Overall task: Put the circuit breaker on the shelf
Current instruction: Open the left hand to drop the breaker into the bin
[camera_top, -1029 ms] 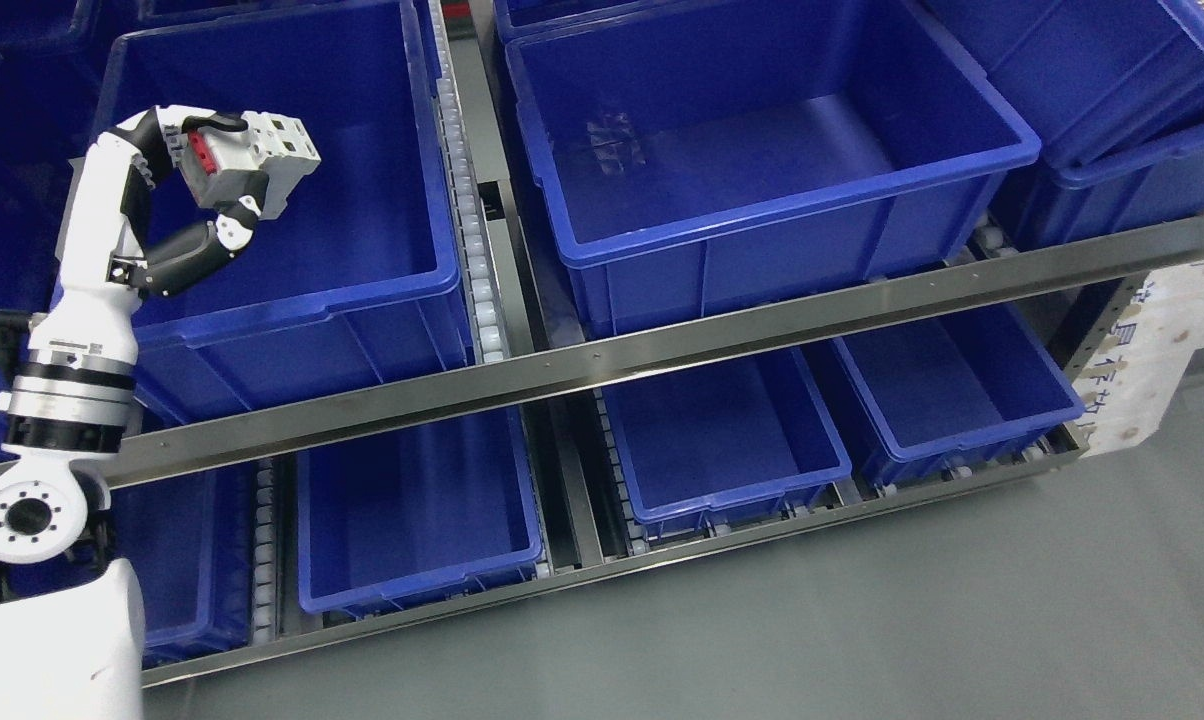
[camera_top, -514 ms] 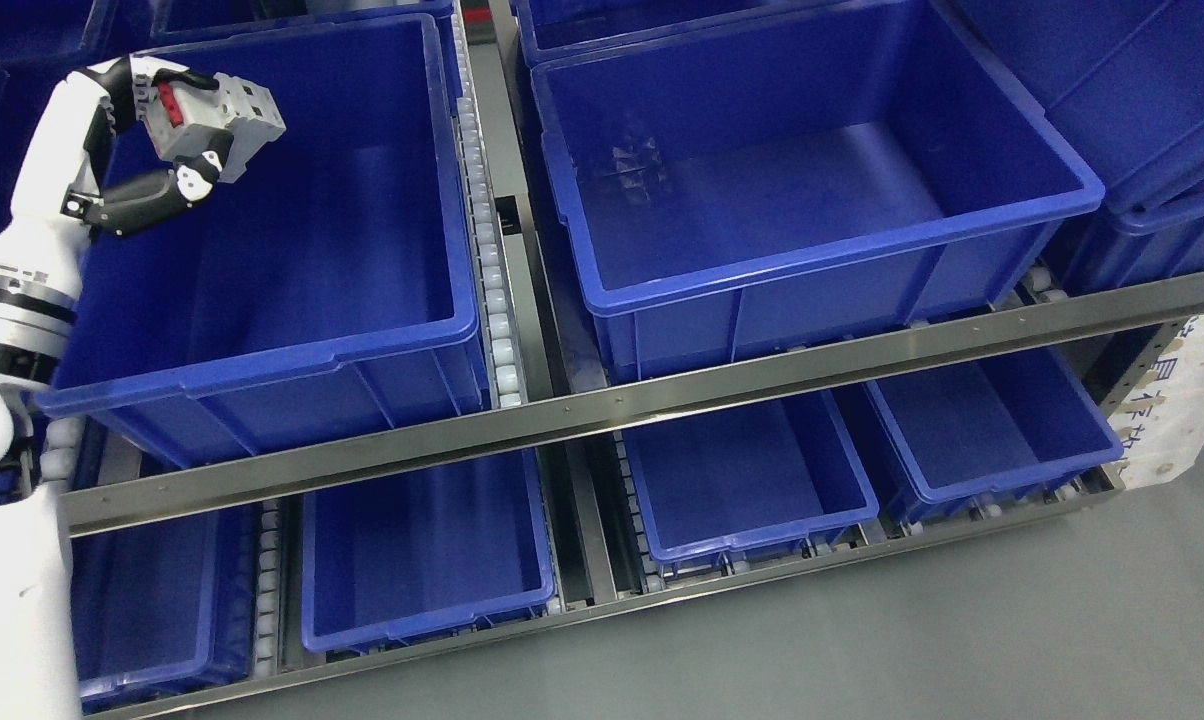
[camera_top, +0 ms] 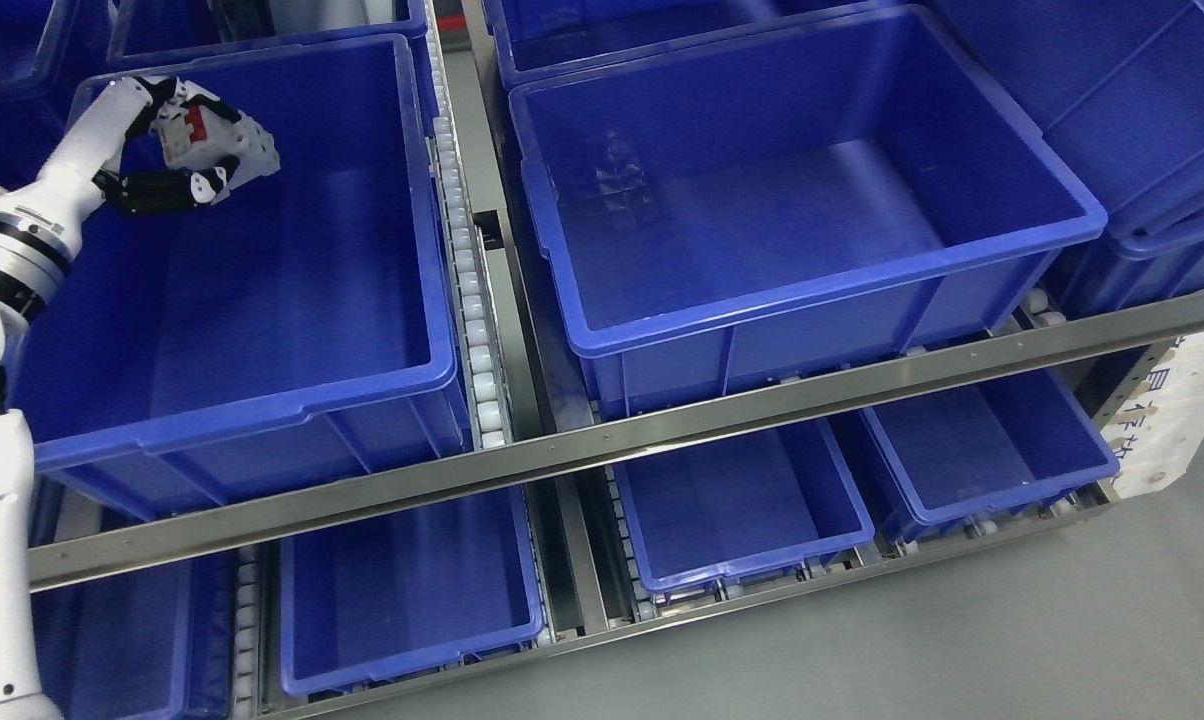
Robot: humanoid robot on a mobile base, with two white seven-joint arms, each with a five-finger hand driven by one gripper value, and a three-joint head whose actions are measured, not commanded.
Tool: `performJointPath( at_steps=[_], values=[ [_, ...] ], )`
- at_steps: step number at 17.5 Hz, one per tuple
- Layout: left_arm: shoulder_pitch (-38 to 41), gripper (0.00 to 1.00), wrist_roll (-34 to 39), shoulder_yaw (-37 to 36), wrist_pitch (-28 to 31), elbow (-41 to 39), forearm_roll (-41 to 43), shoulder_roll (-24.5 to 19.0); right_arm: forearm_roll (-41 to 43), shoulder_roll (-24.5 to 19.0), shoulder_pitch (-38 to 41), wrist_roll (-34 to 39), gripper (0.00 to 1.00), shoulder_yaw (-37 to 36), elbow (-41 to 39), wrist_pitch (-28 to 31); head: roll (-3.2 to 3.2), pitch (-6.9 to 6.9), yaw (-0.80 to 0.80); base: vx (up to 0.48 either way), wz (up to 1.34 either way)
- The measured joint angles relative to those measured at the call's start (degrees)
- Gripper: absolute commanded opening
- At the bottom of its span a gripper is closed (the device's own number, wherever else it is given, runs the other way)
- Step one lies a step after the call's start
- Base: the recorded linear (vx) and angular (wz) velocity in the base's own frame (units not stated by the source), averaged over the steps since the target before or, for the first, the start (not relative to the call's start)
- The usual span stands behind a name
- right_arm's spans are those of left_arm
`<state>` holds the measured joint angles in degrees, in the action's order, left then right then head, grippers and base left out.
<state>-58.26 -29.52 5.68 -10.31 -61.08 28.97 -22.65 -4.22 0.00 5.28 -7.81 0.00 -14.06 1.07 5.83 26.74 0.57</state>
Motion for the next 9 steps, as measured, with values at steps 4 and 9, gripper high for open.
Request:
performJointPath(
  at_steps=[4, 9],
  values=[
    [-4.57, 0.17, 1.41, -2.62, -0.06, 8.40, 3.83, -0.20, 0.00, 0.00, 0.00, 0.00, 1.00, 0.00, 0.00, 0.00, 0.00, 0.00, 0.00, 0.022, -0.01],
    [-9.61, 0.31, 6.05, -6.07, -0.31, 18.92, 5.67, 0.82, 0.00, 0.00, 0.00, 0.00, 1.00, 0.00, 0.00, 0.00, 0.00, 0.00, 0.00, 0.001, -0.01]
  ],
)
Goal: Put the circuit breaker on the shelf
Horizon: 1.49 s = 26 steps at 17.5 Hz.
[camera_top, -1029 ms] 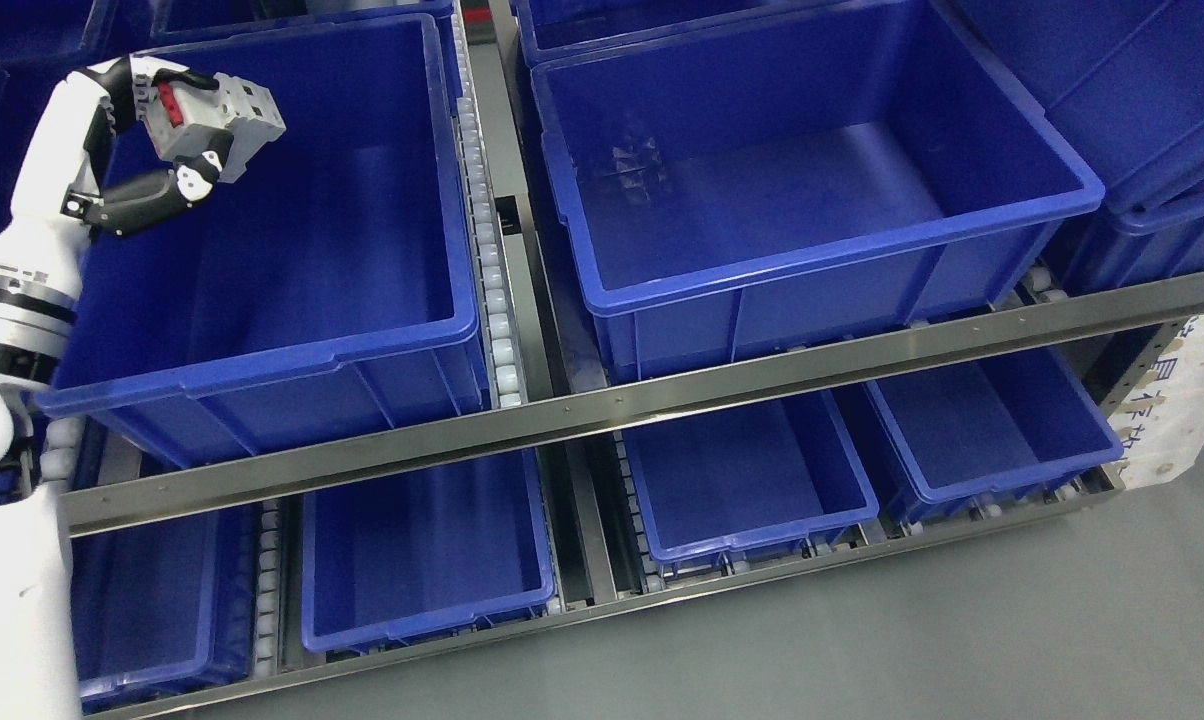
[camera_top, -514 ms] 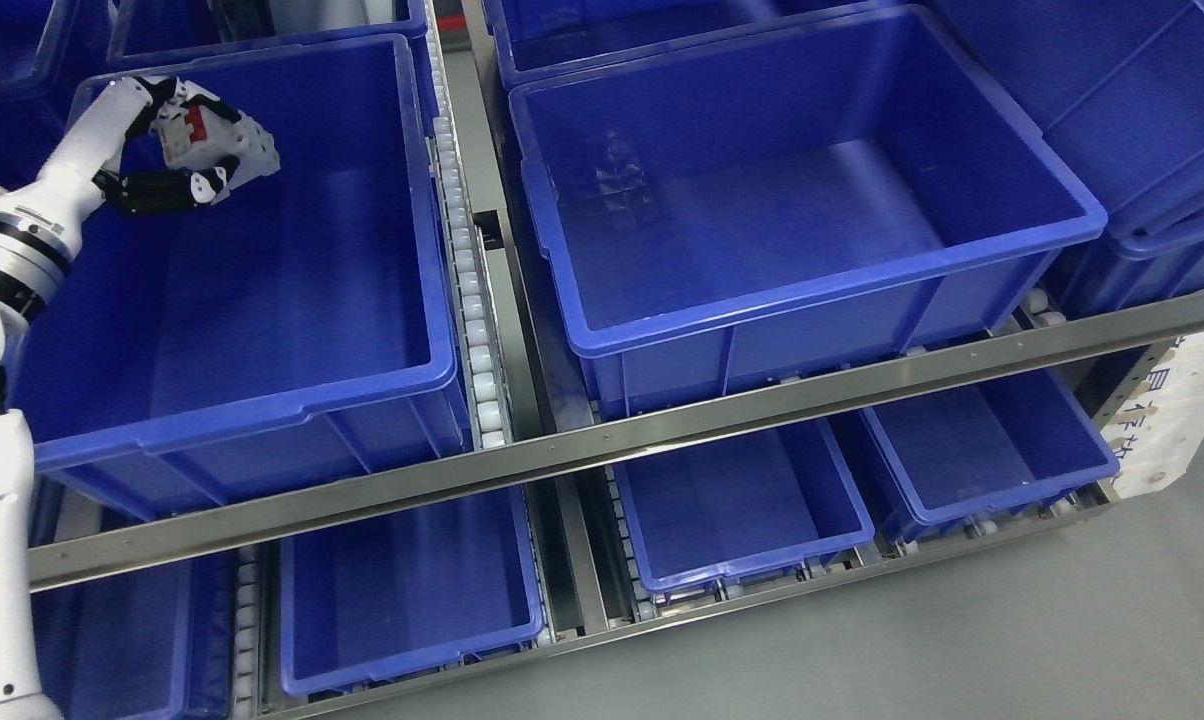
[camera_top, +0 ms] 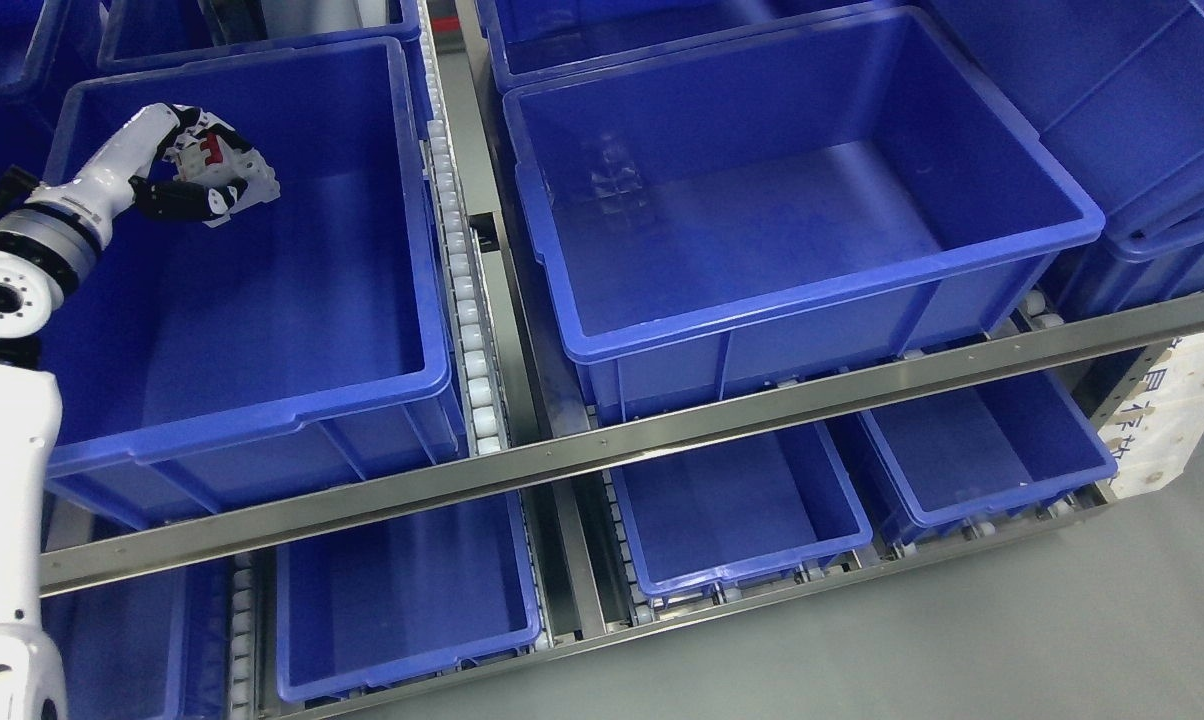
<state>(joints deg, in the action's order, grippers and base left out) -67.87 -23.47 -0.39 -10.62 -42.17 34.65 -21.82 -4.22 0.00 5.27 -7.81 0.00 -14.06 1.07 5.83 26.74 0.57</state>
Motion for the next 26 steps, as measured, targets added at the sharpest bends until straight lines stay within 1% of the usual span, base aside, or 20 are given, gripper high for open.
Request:
performJointPath(
  at_steps=[1, 2, 3, 5, 6, 8, 9, 12, 15, 18, 19, 21, 24, 26],
  values=[
    [-0.57, 0.46, 0.74, -0.49, 0.20, 1.59, 0.18, 0.15, 0.00, 0.00, 0.01, 0.00, 1.00, 0.00, 0.00, 0.00, 0.00, 0.00, 0.00, 0.011, 0.02],
    [-1.21, 0.55, 1.47, -1.04, 0.41, 3.46, 0.36, 0.34, 0.00, 0.00, 0.00, 0.00, 1.00, 0.00, 0.00, 0.00, 0.00, 0.00, 0.00, 0.016, 0.00],
    [-1.71, 0.60, 2.24, -1.41, 0.52, 4.84, 0.47, 0.48, 0.00, 0.00, 0.00, 0.00, 1.00, 0.00, 0.00, 0.00, 0.00, 0.00, 0.00, 0.016, 0.00],
    [-2.63, 0.74, 4.41, -1.95, 1.28, 6.98, 0.62, 0.67, 0.00, 0.00, 0.00, 0.00, 1.00, 0.00, 0.00, 0.00, 0.00, 0.00, 0.00, 0.000, 0.00],
    [-3.08, 0.83, 5.33, -2.20, 1.56, 7.89, 0.67, 0.72, 0.00, 0.00, 0.01, 0.00, 1.00, 0.00, 0.00, 0.00, 0.00, 0.00, 0.00, -0.005, -0.01],
    [-3.93, 0.93, 6.82, -2.67, 2.15, 9.67, 0.77, 0.83, 0.00, 0.00, 0.00, 0.00, 1.00, 0.00, 0.00, 0.00, 0.00, 0.00, 0.00, -0.002, -0.01],
    [-4.21, 0.96, 7.60, -2.84, 2.19, 10.34, 0.78, 0.88, 0.00, 0.00, 0.00, 0.00, 1.00, 0.00, 0.00, 0.00, 0.00, 0.00, 0.00, 0.000, 0.00],
    [-4.68, 0.97, 12.08, -2.44, 2.42, 11.30, 0.02, 1.30, 0.00, 0.00, 0.00, 0.00, 1.00, 0.00, 0.00, 0.00, 0.00, 0.00, 0.00, 0.000, 0.00],
    [-3.73, 0.99, 14.22, 2.26, 2.47, 9.58, -4.53, 3.33, 0.00, 0.00, 0.00, 0.00, 1.00, 0.00, 0.00, 0.00, 0.00, 0.00, 0.00, 0.007, 0.01],
    [-1.74, 0.99, 15.06, 7.95, 2.28, 5.50, -11.13, 6.54, 0.00, 0.00, 0.00, 0.00, 1.00, 0.00, 0.00, 0.00, 0.00, 0.00, 0.00, 0.000, 0.00],
    [-0.51, 1.00, 15.14, 9.60, 2.20, 3.42, -13.11, 7.68, 0.00, 0.00, 0.00, 0.00, 1.00, 0.00, 0.00, 0.00, 0.00, 0.00, 0.00, 0.000, 0.00],
    [3.05, 1.00, 15.30, 12.53, 4.37, -2.32, -16.82, 10.26, 0.00, 0.00, 0.00, 0.00, 1.00, 0.00, 0.00, 0.00, 0.00, 0.00, 0.00, 0.000, 0.00],
    [9.60, 1.00, 15.34, 15.82, 11.41, -13.10, -20.21, 13.35, 0.00, 0.00, -0.01, 0.00, 1.00, 0.00, 0.00, 0.00, 0.00, 0.00, 0.00, -0.032, -0.03],
    [13.72, 1.00, 15.32, 16.97, 14.14, -19.61, -21.54, 14.86, 0.00, 0.00, 0.00, 0.00, 1.00, 0.00, 0.00, 0.00, 0.00, 0.00, 0.00, -0.077, -0.03]
  ],
)
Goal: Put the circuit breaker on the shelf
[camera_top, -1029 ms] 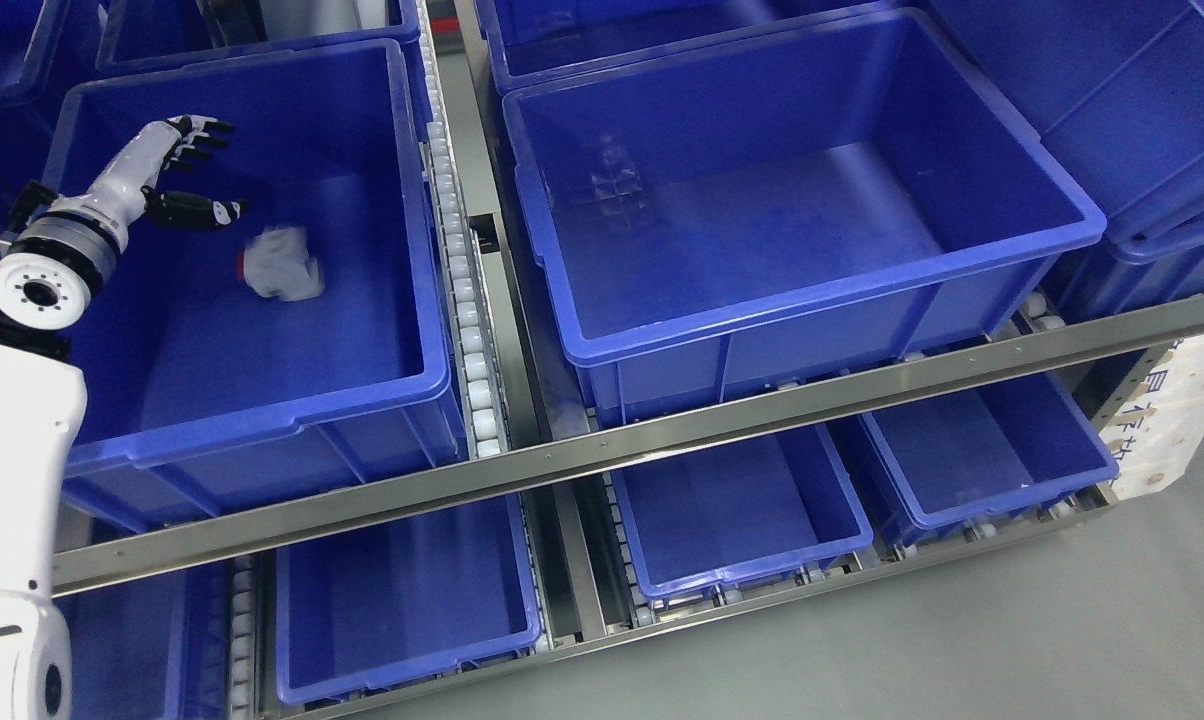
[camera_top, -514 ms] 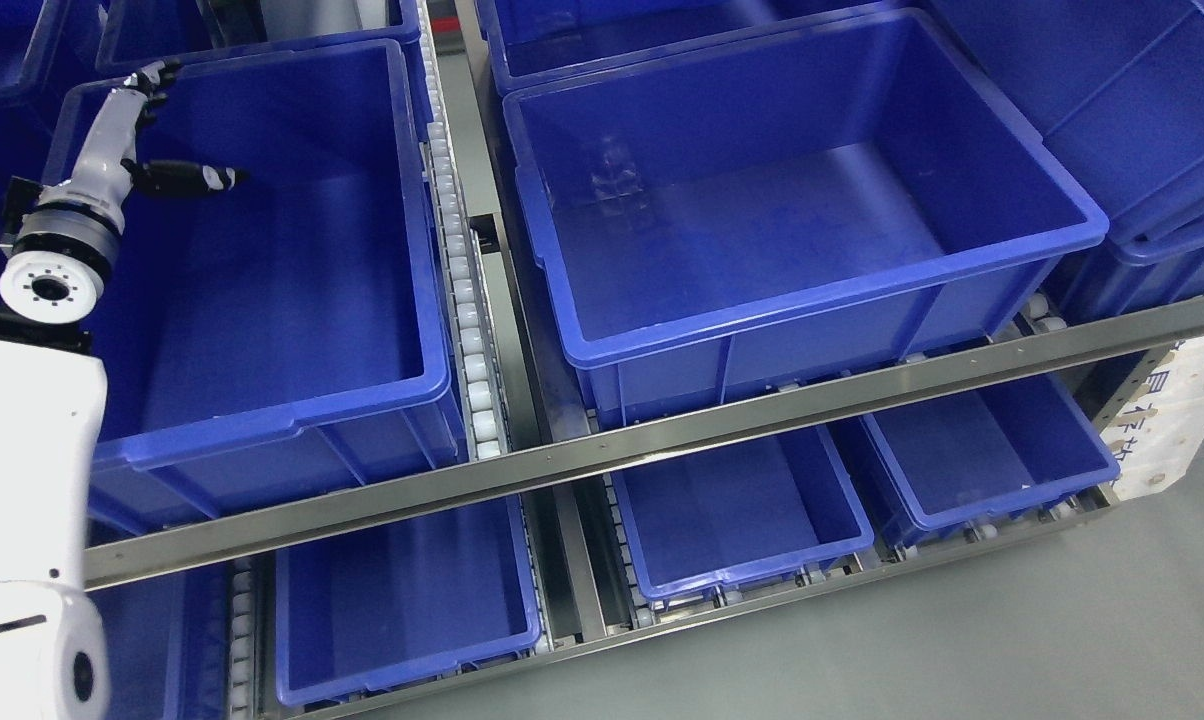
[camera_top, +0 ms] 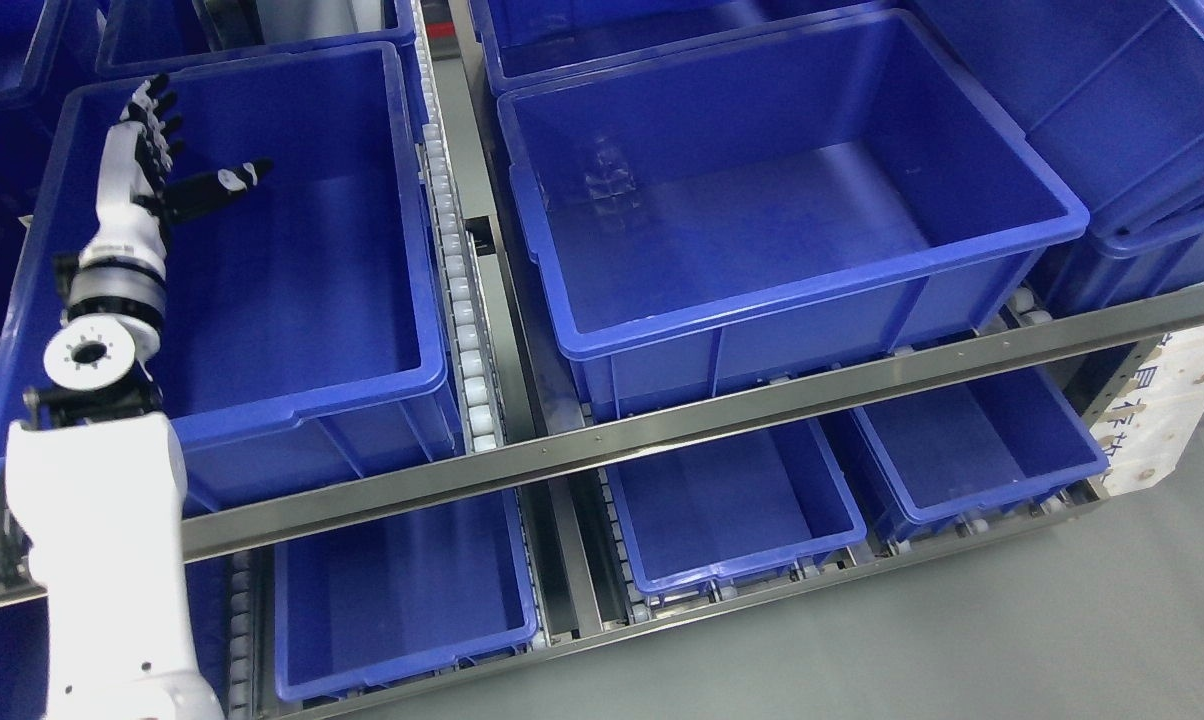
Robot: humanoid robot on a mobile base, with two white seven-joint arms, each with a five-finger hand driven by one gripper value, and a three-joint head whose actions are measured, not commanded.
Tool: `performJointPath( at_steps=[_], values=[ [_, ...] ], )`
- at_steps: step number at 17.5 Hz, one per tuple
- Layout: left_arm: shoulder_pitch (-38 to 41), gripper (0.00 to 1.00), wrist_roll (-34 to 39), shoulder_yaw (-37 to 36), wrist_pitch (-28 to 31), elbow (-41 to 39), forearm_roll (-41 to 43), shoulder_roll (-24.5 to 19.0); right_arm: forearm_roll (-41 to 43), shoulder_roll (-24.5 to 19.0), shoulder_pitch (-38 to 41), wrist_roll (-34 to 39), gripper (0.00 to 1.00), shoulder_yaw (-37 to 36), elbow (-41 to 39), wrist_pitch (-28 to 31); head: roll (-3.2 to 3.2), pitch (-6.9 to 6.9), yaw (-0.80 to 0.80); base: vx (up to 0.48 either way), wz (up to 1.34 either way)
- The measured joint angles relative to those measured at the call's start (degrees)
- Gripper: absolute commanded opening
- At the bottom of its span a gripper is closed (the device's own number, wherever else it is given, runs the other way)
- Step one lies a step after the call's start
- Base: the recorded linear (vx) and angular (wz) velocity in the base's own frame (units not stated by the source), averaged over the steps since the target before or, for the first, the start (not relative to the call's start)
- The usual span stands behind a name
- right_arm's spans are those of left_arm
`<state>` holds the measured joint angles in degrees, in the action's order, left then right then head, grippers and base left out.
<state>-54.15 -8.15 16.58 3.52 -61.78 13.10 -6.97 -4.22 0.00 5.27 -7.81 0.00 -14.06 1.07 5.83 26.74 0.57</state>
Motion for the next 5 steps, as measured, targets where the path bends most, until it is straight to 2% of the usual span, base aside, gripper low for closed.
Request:
performJointPath(
  at_steps=[5],
  values=[
    [7.96, 1.00, 0.13, 1.24, 1.88, -12.48, -1.72, 2.78, 0.00, 0.00, 0.00, 0.00, 1.00, 0.00, 0.00, 0.00, 0.00, 0.00, 0.00, -0.127, 0.03]
  ],
)
